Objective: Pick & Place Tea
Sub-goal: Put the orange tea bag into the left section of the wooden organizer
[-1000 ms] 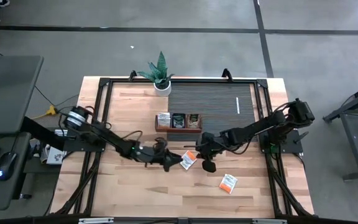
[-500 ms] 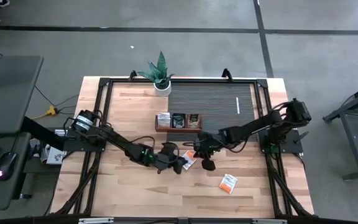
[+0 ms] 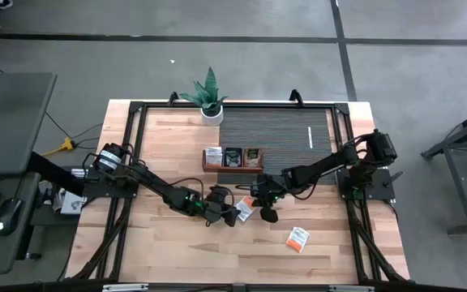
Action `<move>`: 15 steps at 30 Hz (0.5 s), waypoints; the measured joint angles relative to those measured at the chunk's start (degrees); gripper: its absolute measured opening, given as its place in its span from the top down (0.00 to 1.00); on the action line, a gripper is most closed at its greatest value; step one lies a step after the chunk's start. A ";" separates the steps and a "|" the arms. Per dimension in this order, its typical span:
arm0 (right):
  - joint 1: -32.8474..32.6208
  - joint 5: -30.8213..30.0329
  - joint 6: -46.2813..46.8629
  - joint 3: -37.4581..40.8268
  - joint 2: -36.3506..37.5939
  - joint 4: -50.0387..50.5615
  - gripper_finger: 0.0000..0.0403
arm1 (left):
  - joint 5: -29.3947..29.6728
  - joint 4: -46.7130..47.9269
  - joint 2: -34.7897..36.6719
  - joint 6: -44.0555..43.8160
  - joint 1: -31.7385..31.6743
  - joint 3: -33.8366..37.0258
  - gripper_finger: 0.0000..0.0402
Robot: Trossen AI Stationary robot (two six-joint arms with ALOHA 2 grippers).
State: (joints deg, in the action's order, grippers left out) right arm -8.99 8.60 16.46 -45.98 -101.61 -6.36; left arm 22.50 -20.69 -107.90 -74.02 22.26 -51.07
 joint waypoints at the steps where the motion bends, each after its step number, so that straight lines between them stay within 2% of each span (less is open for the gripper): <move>1: -0.04 0.33 0.57 -0.02 -0.20 -0.47 1.00 | -0.54 -0.01 0.00 -0.04 0.00 0.00 0.66; 9: -0.07 0.70 5.57 -0.20 -2.34 -0.73 1.00 | -2.28 3.58 0.00 -0.21 -0.02 0.02 0.66; 15: -0.82 -0.53 13.97 -0.31 -4.66 -2.16 1.00 | -4.34 6.55 0.07 -4.04 -0.07 -0.02 0.66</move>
State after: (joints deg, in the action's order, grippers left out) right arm -9.81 8.07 30.43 -46.28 -106.27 -8.52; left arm 18.16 -14.14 -107.83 -78.06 22.20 -51.09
